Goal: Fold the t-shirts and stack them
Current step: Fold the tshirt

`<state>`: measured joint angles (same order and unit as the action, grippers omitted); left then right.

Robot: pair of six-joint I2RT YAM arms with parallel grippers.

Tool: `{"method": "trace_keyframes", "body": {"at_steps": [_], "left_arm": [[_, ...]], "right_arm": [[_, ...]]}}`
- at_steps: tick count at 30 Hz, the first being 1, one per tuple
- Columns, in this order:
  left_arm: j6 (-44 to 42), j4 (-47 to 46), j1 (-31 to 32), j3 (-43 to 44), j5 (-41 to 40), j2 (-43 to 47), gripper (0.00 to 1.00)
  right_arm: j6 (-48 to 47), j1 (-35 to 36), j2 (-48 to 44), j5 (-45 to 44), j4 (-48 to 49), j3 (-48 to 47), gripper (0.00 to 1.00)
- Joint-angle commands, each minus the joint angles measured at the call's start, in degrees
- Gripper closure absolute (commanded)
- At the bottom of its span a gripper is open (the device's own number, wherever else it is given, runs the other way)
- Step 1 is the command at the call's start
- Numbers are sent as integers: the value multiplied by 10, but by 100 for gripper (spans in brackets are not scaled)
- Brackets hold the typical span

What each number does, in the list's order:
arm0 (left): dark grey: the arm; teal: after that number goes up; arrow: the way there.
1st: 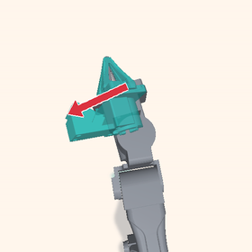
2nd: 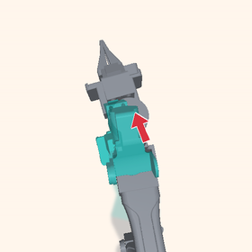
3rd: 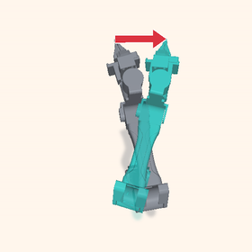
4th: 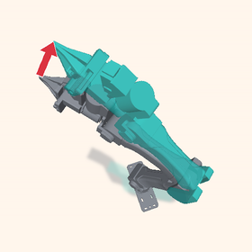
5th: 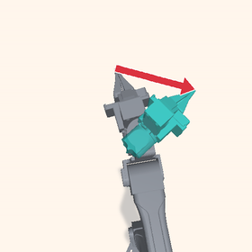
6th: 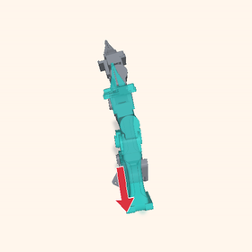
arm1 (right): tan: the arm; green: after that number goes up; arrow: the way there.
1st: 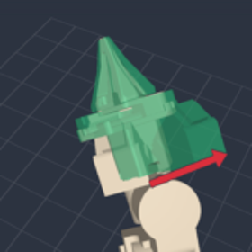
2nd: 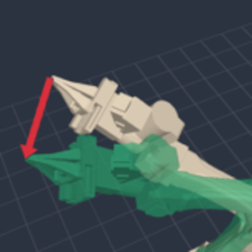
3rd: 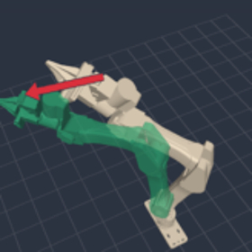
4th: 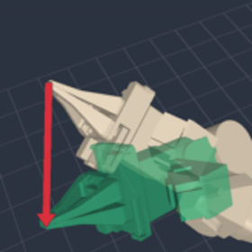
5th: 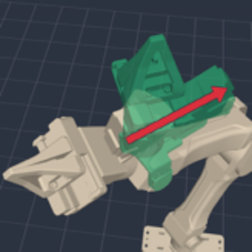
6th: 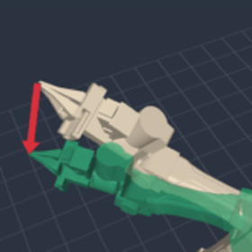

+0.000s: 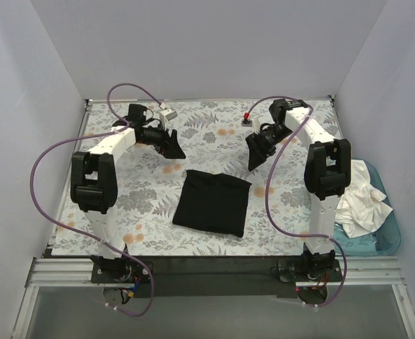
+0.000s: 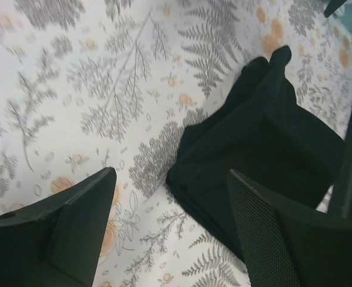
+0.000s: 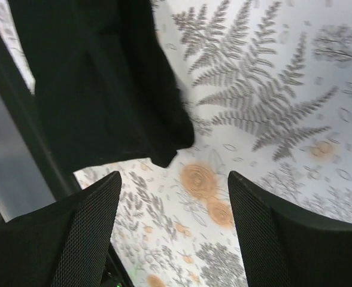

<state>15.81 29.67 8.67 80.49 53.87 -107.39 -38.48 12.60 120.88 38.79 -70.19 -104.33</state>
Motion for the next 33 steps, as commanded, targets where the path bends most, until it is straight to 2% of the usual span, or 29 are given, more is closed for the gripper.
{"method": "trace_keyframes", "body": {"at_steps": [1, 8, 16, 21, 26, 33], "left_arm": [[-32, 194, -1, 58, 93, -49, 24], [-15, 168, -1, 51, 90, -80, 24], [-5, 122, 13, 27, 60, -98, 25], [9, 88, 26, 16, 42, -99, 25], [15, 75, 40, 14, 41, -105, 28], [-3, 96, 48, 8, 39, -109, 39]], "right_arm": [[21, 12, -16, 80, -6, 20, 23], [59, 21, -21, 78, 58, 75, 27], [45, 39, -36, 53, 75, 134, 30], [41, 41, -39, 47, 76, 135, 32], [40, 45, -35, 41, 76, 133, 44], [38, 45, -35, 30, 75, 130, 58]]}}
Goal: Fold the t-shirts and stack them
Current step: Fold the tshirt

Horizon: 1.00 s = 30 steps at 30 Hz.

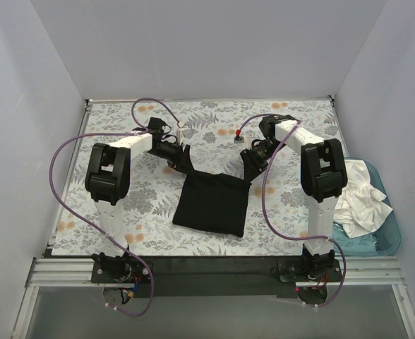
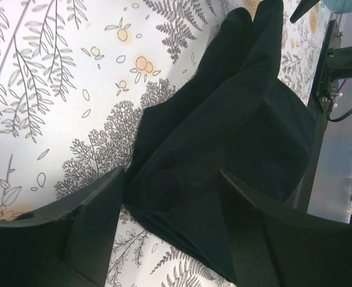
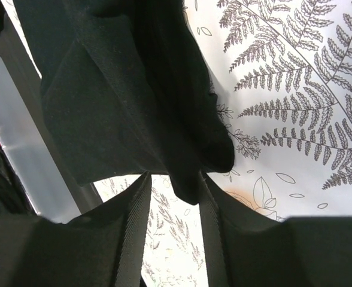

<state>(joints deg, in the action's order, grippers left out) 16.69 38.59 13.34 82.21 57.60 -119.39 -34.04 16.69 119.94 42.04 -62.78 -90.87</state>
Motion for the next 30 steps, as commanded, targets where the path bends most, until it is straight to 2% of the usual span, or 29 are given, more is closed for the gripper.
{"method": "trace_keyframes", "body": {"at_steps": [1, 3, 6, 7, 8, 11, 19, 25, 30], "left_arm": [[-15, 5, 1, -12, 1, 17, 46], [-12, -1, 1, -25, -2, 32, 54], [-10, -17, 0, -34, -7, 52, 73], [-8, -20, 0, -36, -12, 57, 80], [-4, -25, 0, -37, -17, 63, 89], [8, -43, -2, -38, -42, 83, 100], [19, -60, -17, -20, -93, 96, 100], [50, -107, -36, -22, -139, 54, 100], [64, -125, -43, 1, -148, 13, 100]], "right_arm": [[-7, 4, -26, -5, 1, -4, 60], [-8, 4, -25, -6, 1, -4, 67], [-8, 4, -23, -20, 1, -11, 81], [-7, 5, -22, -24, 1, -17, 94], [-5, 4, -22, -28, 1, -20, 98], [-5, 3, -23, -48, -1, -32, 99], [-9, 1, -26, -106, 2, -55, 99], [20, -8, 16, -118, 10, -119, 99], [37, -8, 56, -131, 23, -156, 99]]}}
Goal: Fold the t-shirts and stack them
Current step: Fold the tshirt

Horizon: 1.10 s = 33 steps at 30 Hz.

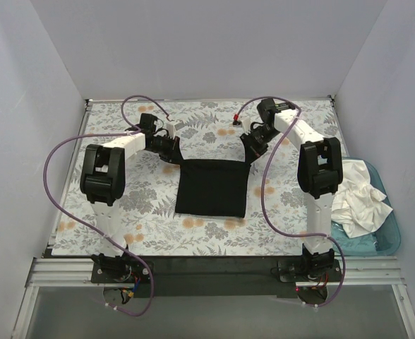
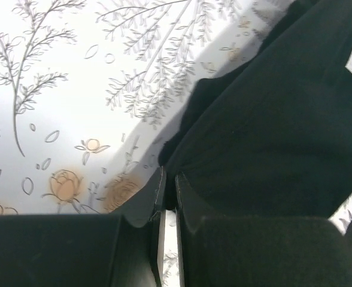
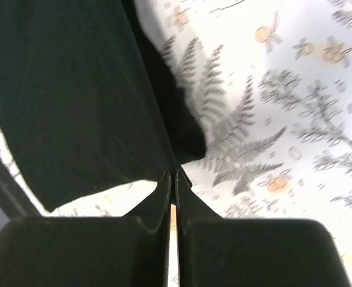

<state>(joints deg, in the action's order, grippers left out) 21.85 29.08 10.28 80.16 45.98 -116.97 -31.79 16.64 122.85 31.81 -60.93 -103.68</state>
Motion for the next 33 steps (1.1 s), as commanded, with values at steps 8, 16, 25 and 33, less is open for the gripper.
{"method": "trace_keyframes", "body": {"at_steps": [8, 16, 25, 33], "left_arm": [[52, -63, -16, 30, -59, -41, 100], [111, -80, -25, 66, -68, -24, 53], [229, -90, -8, 10, 27, 141, 13], [533, -262, 100, -216, 135, 214, 11]], "right_arm": [[48, -10, 90, -79, 75, -99, 99], [57, -10, 109, -109, 110, -196, 43], [106, -19, -81, 98, 111, -75, 2], [251, 49, -141, 333, 185, 169, 2]]}}
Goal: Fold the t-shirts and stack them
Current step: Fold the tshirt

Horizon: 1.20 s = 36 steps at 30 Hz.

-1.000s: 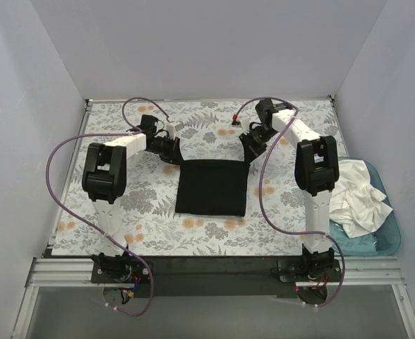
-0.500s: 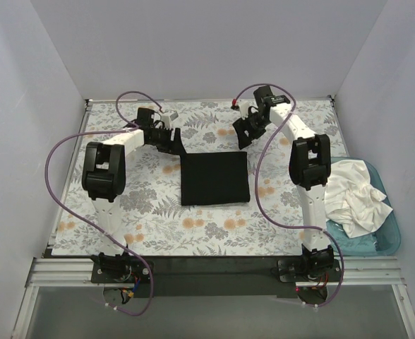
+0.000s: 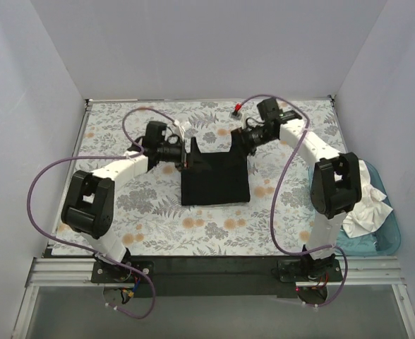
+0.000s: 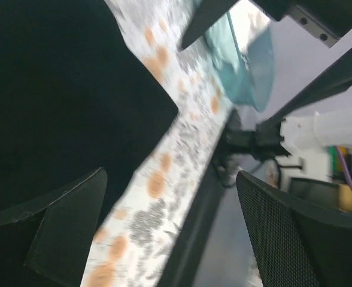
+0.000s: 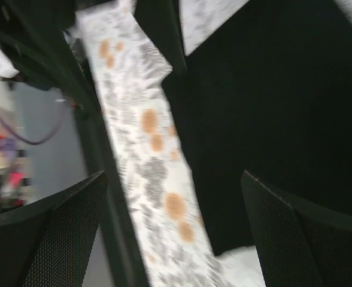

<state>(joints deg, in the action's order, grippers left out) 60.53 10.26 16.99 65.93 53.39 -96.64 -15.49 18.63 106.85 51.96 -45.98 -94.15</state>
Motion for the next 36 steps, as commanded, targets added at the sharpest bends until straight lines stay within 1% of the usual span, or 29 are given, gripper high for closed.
{"method": "trace_keyframes", "body": {"at_steps": [1, 2, 5, 9, 10, 13, 14, 17, 19, 20, 22, 23, 25, 26, 29, 31, 32, 33, 34, 35, 36], "left_arm": [[164, -94, 44, -110, 63, 18, 11], [176, -130, 57, -127, 65, 18, 10], [208, -156, 64, -158, 59, -8, 10], [205, -143, 53, -165, 42, -65, 10], [202, -143, 50, -168, 39, -87, 10], [192, -139, 21, -181, 37, -127, 10], [189, -135, 3, -185, 38, -137, 10], [170, -131, -27, -189, 55, -161, 10], [163, -130, -35, -197, 62, -168, 10], [156, -122, -36, -199, 60, -168, 10], [148, -122, -42, -208, 59, -161, 10], [148, -122, -46, -212, 61, -157, 10], [144, -122, -49, -217, 65, -144, 10], [143, -118, -50, -217, 73, -139, 9], [130, -106, -50, -208, 91, -105, 9], [101, -68, -50, -200, 89, -51, 9], [87, -54, -53, -185, 80, -28, 9], [76, -40, -55, -178, 60, 16, 8], [49, -12, -57, -171, 47, 36, 8], [37, 4, -61, -146, 30, 57, 8], [27, 18, -64, -136, 7, 92, 8]], "right_arm": [[100, 37, 3, 135, 58, 103, 2], [117, 51, -7, 115, 89, 143, 2], [150, 67, -2, 134, 134, 218, 2], [131, 54, 53, 112, 138, 246, 2], [129, 50, 80, 109, 138, 254, 2], [107, 26, 114, 79, 140, 279, 1], [103, 8, 121, 75, 141, 284, 2], [92, -27, 141, 82, 138, 300, 2], [78, -35, 143, 95, 128, 304, 2], [54, -37, 141, 102, 109, 306, 2], [27, -37, 130, 104, 87, 314, 2], [-7, -37, 126, 108, 60, 321, 2], [-36, -37, 106, 97, 38, 329, 2], [-60, -38, 99, 76, 20, 335, 2], [-82, -51, 62, 22, 5, 330, 2], [-82, -65, 23, -3, 4, 312, 2], [-77, -75, 10, -46, 7, 300, 3], [-72, -76, -19, -76, 8, 269, 2], [-62, -76, -35, -109, 14, 253, 3], [-53, -74, -52, -165, 37, 242, 2], [-46, -74, -83, -184, 48, 217, 2]]}}
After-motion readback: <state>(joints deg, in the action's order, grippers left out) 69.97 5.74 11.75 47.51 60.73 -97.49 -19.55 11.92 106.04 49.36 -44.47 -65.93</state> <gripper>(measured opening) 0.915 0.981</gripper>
